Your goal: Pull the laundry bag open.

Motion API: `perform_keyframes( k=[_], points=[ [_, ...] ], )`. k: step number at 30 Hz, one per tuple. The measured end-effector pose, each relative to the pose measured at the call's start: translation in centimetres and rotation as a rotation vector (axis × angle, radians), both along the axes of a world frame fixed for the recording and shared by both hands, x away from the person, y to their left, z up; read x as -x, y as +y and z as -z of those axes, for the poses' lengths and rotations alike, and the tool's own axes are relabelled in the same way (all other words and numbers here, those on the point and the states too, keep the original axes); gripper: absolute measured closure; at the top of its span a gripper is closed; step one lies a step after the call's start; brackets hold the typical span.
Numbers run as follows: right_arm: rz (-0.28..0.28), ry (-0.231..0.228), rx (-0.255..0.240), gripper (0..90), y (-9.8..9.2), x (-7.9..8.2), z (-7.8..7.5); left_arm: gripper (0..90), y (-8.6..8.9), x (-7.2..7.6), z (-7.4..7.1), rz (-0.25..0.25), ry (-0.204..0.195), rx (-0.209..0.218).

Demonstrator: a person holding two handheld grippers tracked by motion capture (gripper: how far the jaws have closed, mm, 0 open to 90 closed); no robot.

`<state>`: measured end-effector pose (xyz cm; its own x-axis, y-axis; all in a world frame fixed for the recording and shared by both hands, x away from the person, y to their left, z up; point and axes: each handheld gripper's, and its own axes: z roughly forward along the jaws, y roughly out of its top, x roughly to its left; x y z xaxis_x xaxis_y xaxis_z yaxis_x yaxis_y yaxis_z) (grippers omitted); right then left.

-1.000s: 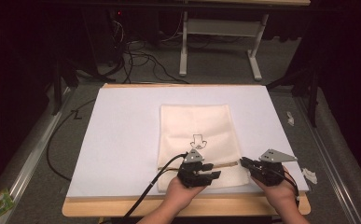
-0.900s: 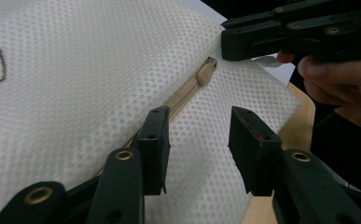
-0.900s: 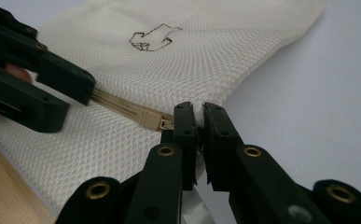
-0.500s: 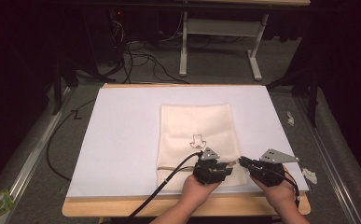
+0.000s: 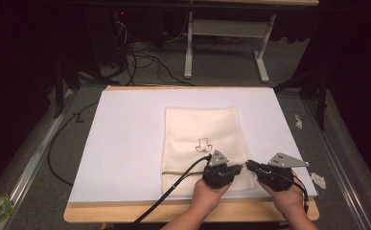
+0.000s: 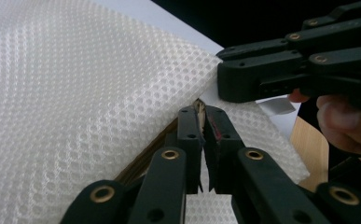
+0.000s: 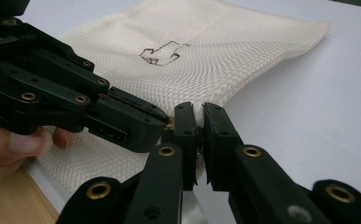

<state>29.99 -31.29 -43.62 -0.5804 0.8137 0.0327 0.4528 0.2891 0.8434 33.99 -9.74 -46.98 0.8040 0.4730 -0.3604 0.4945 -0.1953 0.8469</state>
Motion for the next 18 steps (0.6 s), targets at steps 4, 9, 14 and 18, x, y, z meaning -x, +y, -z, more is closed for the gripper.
perform_keyframes(
  k=[4, 9, 14, 18],
  points=[
    [0.003, -0.003, -0.002, 86.0, -0.07, -0.03, -0.02, 86.5, -0.02, -0.01, -0.09, -0.010, -0.003, 0.016],
    [0.003, 0.000, 0.002, 85.9, -0.04, -0.03, 0.06, 86.7, 0.05, -0.16, -0.11, -0.009, 0.021, 0.016],
    [0.002, 0.002, 0.003, 85.9, -0.04, 0.05, 0.04, 87.4, 0.32, -0.16, -0.12, 0.000, 0.013, 0.006],
    [-0.003, 0.004, 0.006, 85.9, -0.01, 0.05, 0.09, 87.5, 0.51, -0.21, -0.13, 0.007, 0.023, 0.003]
  ],
)
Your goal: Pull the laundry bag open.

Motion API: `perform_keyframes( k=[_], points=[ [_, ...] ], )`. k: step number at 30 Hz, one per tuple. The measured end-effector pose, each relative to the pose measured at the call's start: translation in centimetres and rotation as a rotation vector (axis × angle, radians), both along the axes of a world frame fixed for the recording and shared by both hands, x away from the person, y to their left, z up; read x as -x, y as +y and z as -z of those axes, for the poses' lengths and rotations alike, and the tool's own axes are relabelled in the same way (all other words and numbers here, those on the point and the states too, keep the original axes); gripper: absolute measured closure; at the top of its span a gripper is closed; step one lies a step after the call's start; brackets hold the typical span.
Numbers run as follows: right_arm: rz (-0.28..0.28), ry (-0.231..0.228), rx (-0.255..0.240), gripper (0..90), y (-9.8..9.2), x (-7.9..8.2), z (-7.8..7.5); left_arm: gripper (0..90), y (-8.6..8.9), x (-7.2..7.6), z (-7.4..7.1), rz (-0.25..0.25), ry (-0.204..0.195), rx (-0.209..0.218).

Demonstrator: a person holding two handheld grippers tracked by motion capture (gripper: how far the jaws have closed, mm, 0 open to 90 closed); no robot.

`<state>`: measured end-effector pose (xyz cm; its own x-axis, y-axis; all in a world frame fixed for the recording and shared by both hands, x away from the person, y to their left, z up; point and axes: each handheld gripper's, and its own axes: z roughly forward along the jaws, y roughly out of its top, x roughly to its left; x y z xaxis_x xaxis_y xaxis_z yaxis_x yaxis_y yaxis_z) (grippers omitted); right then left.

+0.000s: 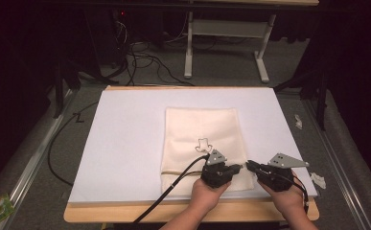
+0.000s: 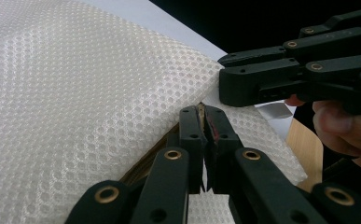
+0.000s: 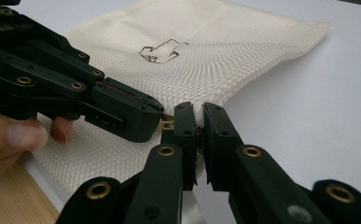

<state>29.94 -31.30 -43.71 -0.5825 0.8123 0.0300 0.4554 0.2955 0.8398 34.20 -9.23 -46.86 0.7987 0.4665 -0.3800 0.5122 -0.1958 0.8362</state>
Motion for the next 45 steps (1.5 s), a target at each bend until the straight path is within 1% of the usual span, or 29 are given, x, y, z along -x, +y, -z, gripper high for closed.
perform_keyframes(
  k=[2, 4, 8, 11, 12, 13, 15, 17, 19, 26, 27, 29, 30, 31, 32, 33, 34, 35, 36, 38, 40, 42, 44, 45],
  points=[
    [0.001, 0.003, 0.000, 85.9, 0.1, 0.1, 0.0, 87.5, 0.1, 0.0, 0.0, 0.001, 0.007, -0.003],
    [-0.002, -0.003, 0.005, 86.0, 0.2, 0.1, 0.0, 87.6, 0.2, 0.0, 0.0, -0.002, 0.010, -0.005],
    [-0.005, 0.000, 0.003, 86.4, 0.3, 0.0, -0.1, 87.8, 0.4, 0.0, -0.1, -0.005, -0.004, -0.010],
    [-0.011, 0.009, 0.007, 86.6, 0.5, 0.0, -0.1, 87.8, 0.6, -0.1, 0.0, -0.005, 0.013, 0.002],
    [-0.014, 0.008, 0.004, 86.6, 0.5, 0.0, -0.1, 87.7, 0.6, 0.0, -0.1, -0.008, 0.001, 0.001],
    [-0.018, 0.007, 0.002, 86.5, 0.4, -0.1, -0.1, 87.7, 0.4, 0.1, -0.2, -0.009, -0.004, -0.003],
    [-0.010, 0.007, 0.003, 86.5, 0.4, -0.2, 0.0, 87.7, 0.2, 0.0, -0.3, -0.004, 0.004, -0.011],
    [-0.008, 0.007, 0.003, 86.5, 0.4, -0.1, 0.1, 87.7, 0.1, 0.1, -0.4, 0.000, -0.006, -0.021],
    [-0.006, 0.006, 0.007, 86.5, 0.4, -0.1, 0.1, 87.7, 0.1, 0.2, -0.4, 0.003, -0.012, -0.026],
    [0.004, 0.010, 0.007, 86.5, 0.4, -0.1, 0.2, 87.8, 0.2, 0.3, -0.5, -0.003, -0.013, -0.043],
    [-0.003, 0.003, 0.007, 86.5, 0.4, -0.1, 0.1, 87.8, 0.4, 0.2, -0.5, -0.006, -0.016, -0.041],
    [-0.006, -0.004, 0.007, 86.7, 0.7, 0.1, -0.1, 87.9, 0.8, 0.1, -0.4, -0.017, -0.022, -0.021],
    [-0.006, -0.009, 0.009, 86.9, 0.9, 0.1, -0.2, 87.9, 1.0, 0.2, -0.5, -0.017, -0.028, -0.020],
    [-0.008, -0.017, 0.014, 87.4, 1.0, 0.1, -0.3, 88.0, 1.2, 0.2, -0.5, -0.045, -0.033, -0.041],
    [0.026, -0.039, 0.024, 87.6, 0.9, 0.2, -0.8, 88.1, 1.9, -0.1, -0.1, -0.060, -0.012, -0.025],
    [0.026, -0.039, 0.024, 87.6, 0.9, 0.2, -0.8, 88.1, 2.8, -0.5, 0.3, -0.077, 0.028, -0.001],
    [0.063, -0.034, -0.018, 87.5, -0.4, 0.0, -0.8, 88.0, 3.5, -0.8, 0.6, -0.100, 0.044, 0.002],
    [0.063, -0.034, -0.018, 87.5, -0.4, 0.0, -0.8, 88.0, 4.1, -0.8, 0.8, -0.111, 0.046, -0.011],
    [0.080, -0.027, -0.032, 87.5, -1.0, -0.1, -0.7, 88.0, 4.6, -0.9, 0.9, -0.112, 0.047, -0.020],
    [0.091, -0.014, -0.049, 87.3, -1.9, -0.2, -0.5, 87.9, 5.6, -1.0, 0.9, -0.128, 0.056, -0.030],
    [0.090, 0.000, -0.053, 87.2, -2.1, -0.2, -0.3, 87.8, 6.5, -1.2, 0.7, -0.131, 0.059, -0.051],
    [0.092, -0.003, -0.040, 87.1, -2.2, -0.3, -0.2, 87.8, 7.6, -1.1, 0.5, -0.137, 0.044, -0.082],
    [0.111, -0.006, -0.038, 87.1, -2.4, -0.3, -0.3, 87.8, 9.2, -1.1, 0.4, -0.151, 0.034, -0.117],
    [0.118, -0.002, -0.044, 87.0, -2.6, -0.4, -0.3, 87.8, 10.1, -1.1, 0.4, -0.166, 0.041, -0.125]
  ],
)
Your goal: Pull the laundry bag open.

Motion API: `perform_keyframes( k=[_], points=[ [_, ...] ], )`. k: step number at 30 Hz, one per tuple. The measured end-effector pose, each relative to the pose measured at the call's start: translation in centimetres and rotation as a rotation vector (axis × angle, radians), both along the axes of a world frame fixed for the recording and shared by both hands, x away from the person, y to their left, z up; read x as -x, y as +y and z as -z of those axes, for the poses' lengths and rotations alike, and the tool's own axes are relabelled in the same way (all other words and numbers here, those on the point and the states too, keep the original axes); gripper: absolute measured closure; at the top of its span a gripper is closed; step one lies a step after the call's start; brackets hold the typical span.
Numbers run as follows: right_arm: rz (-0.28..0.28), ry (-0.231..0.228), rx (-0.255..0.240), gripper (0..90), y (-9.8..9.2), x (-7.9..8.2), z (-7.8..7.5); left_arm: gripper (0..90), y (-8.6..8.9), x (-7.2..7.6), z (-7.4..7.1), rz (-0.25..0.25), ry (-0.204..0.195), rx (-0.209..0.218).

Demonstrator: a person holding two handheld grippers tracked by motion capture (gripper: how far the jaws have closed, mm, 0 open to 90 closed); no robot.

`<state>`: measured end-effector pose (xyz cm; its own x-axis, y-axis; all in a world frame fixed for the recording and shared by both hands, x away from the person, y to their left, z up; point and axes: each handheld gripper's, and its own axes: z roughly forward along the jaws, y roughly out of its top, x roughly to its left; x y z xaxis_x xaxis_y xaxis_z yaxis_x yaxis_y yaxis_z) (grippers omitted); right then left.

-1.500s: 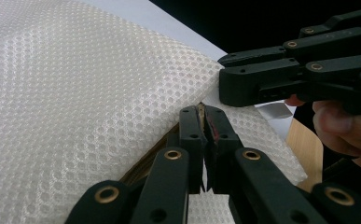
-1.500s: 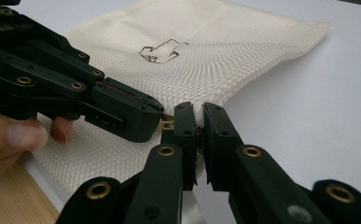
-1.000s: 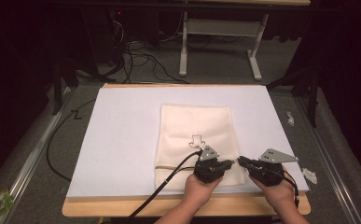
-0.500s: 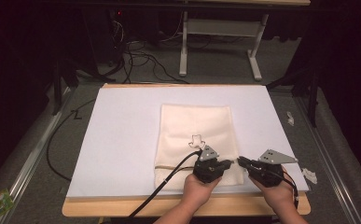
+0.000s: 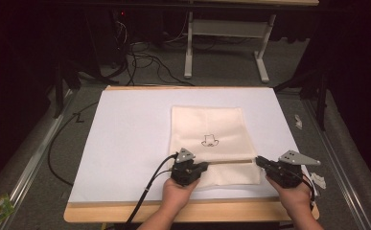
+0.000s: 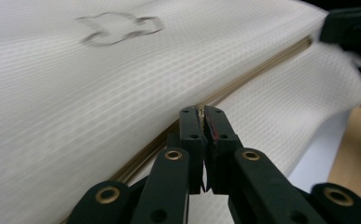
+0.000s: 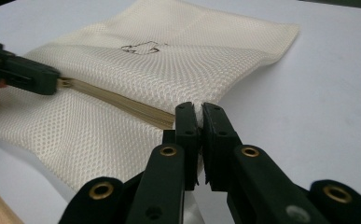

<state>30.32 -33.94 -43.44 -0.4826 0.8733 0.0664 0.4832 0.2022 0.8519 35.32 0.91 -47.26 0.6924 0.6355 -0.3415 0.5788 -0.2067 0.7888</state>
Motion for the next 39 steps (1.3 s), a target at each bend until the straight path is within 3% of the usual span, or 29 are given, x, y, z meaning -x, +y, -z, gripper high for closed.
perform_keyframes(
  k=[5, 9, 12, 13, 15, 22, 26, 29, 31, 32, 36, 39],
  points=[
    [0.012, 0.018, 0.000, 86.9, -0.6, 0.0, 0.4, 87.7, 4.4, 0.4, -0.5, -0.047, 0.017, -0.034],
    [0.035, 0.018, 0.011, 86.9, -0.7, 0.0, 0.4, 87.7, 7.7, 0.8, -0.8, -0.087, 0.013, -0.089],
    [0.038, 0.033, -0.023, 86.7, -1.5, -0.1, 0.5, 87.7, 9.8, 1.2, -0.3, -0.076, 0.018, -0.072],
    [0.027, 0.041, -0.025, 86.7, -1.4, -0.1, 0.6, 87.7, 9.9, 1.5, -0.1, -0.073, 0.015, -0.081],
    [0.027, 0.027, 0.033, 86.7, -0.6, 0.0, 0.6, 87.6, 9.9, 1.4, 0.3, -0.047, 0.029, -0.097],
    [0.035, 0.047, 0.033, 85.5, -1.0, 0.1, 1.2, 87.2, 9.1, 1.3, 0.1, -0.003, -0.059, -0.176],
    [0.034, 0.051, 0.034, 82.0, -0.9, 0.2, 1.5, 85.7, 9.2, 1.3, 0.1, 0.008, -0.068, -0.175],
    [0.036, 0.039, 0.038, 72.3, -0.9, 0.3, 1.5, 74.2, 9.6, 1.3, -0.2, -0.004, -0.086, -0.150],
    [0.031, 0.006, 0.023, 56.0, -0.8, 0.4, 1.4, 58.8, 9.8, 1.2, -0.5, -0.016, -0.104, -0.144],
    [0.031, 0.006, 0.023, 56.0, -0.8, 0.4, 1.4, 58.8, 10.0, 1.2, -0.7, -0.026, -0.127, -0.148],
    [0.054, -0.029, 0.036, 33.2, -1.0, 0.4, 1.3, 44.4, 10.6, 1.1, -1.2, -0.078, -0.195, -0.161],
    [0.096, -0.050, 0.053, 26.0, -1.6, 0.3, 1.1, 36.1, 11.3, 0.9, -1.5, -0.129, -0.235, -0.186]
  ],
)
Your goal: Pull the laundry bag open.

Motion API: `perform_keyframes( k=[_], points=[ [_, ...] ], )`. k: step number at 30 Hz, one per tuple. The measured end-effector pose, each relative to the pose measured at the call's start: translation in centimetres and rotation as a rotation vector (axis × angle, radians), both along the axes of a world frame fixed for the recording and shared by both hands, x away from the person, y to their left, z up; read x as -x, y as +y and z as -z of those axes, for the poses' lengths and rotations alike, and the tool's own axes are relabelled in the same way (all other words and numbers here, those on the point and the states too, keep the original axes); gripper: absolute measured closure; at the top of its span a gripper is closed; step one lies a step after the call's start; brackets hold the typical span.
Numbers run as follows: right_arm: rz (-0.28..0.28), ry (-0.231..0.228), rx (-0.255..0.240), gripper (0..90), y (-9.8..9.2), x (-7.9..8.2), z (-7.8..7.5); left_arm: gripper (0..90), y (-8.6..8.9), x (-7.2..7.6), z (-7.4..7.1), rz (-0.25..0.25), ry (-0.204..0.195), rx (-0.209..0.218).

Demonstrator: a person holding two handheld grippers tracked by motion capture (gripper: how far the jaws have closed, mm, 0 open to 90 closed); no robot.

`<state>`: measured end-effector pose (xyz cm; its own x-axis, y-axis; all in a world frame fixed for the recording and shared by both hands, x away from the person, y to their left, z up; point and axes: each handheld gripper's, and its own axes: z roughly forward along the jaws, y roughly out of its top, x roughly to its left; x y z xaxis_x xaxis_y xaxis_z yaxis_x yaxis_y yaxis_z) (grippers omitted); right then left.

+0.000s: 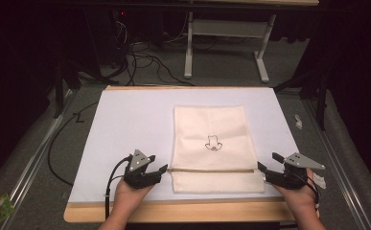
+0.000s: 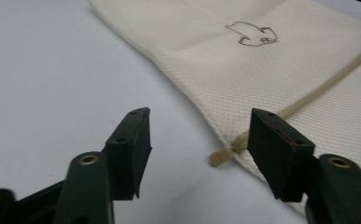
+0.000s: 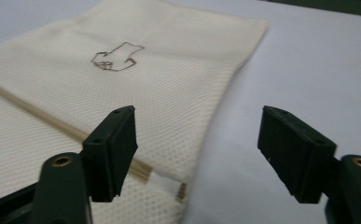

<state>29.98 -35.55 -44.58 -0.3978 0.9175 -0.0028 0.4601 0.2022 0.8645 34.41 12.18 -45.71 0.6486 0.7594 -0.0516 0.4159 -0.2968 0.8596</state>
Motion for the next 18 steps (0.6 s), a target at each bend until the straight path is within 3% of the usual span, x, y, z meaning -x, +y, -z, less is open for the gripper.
perform_keyframes(
  k=[6, 9, 11, 12, 18],
  points=[
    [0.089, -0.029, 0.001, 20.4, -2.7, 0.1, -0.2, 21.9, 3.6, -0.8, -0.6, -0.163, -0.087, -0.048],
    [0.140, -0.039, -0.028, 21.6, -4.2, 0.0, -0.1, 21.8, 6.5, -1.5, -0.3, -0.275, -0.038, -0.008],
    [0.163, -0.033, -0.040, 21.8, -4.9, -0.1, 0.2, 21.1, 7.8, -1.6, 0.0, -0.298, -0.014, 0.065],
    [0.168, -0.026, -0.043, 21.7, -5.0, -0.2, 0.3, 20.6, 7.9, -1.6, 0.1, -0.303, -0.011, 0.071],
    [0.154, -0.028, -0.031, 22.0, -4.4, -0.2, 0.3, 18.7, 6.4, -1.6, -0.3, -0.256, -0.056, 0.018]
  ],
)
